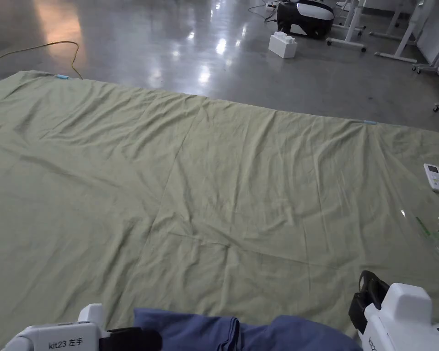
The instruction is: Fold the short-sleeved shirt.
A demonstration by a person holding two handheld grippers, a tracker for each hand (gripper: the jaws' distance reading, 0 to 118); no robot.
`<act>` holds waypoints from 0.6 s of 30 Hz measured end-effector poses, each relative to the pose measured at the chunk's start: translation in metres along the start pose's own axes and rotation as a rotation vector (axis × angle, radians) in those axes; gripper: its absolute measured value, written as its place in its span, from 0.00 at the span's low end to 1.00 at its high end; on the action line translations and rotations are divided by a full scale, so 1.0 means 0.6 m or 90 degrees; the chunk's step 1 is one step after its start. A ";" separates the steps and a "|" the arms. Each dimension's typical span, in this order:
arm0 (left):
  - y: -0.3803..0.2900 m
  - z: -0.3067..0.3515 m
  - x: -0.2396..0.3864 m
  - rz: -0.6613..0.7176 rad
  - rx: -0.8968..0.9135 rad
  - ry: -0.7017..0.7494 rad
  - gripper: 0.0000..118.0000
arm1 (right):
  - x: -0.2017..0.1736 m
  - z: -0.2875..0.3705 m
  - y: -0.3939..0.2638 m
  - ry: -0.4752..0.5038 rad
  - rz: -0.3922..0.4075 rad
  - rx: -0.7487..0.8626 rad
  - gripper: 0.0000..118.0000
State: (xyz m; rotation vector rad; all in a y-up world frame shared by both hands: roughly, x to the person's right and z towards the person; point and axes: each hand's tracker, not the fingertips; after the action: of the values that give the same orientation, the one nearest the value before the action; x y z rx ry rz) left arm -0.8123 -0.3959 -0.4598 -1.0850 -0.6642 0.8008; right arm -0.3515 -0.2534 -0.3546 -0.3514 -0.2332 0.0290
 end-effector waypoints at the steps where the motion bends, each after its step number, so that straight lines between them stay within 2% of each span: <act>1: 0.000 0.010 -0.005 0.003 0.010 -0.014 0.17 | -0.002 0.001 0.002 0.000 0.003 0.000 0.00; 5: 0.009 0.054 -0.018 0.009 0.045 -0.044 0.16 | -0.004 0.002 0.007 0.000 0.009 0.003 0.00; 9: 0.028 0.115 -0.009 -0.014 0.077 -0.029 0.16 | -0.009 0.000 0.011 0.005 0.015 0.005 0.00; 13: 0.057 0.174 0.006 -0.078 0.074 0.053 0.16 | -0.018 -0.002 0.014 0.015 0.020 0.008 0.00; 18: 0.068 0.211 0.086 -0.139 0.070 0.169 0.16 | -0.028 -0.005 0.014 0.027 0.020 0.010 0.00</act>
State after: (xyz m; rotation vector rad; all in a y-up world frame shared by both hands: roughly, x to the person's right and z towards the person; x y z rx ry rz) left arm -0.8946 -0.2797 -0.4516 -0.9776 -0.4973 0.4889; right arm -0.3671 -0.2480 -0.3642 -0.3404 -0.1861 0.0545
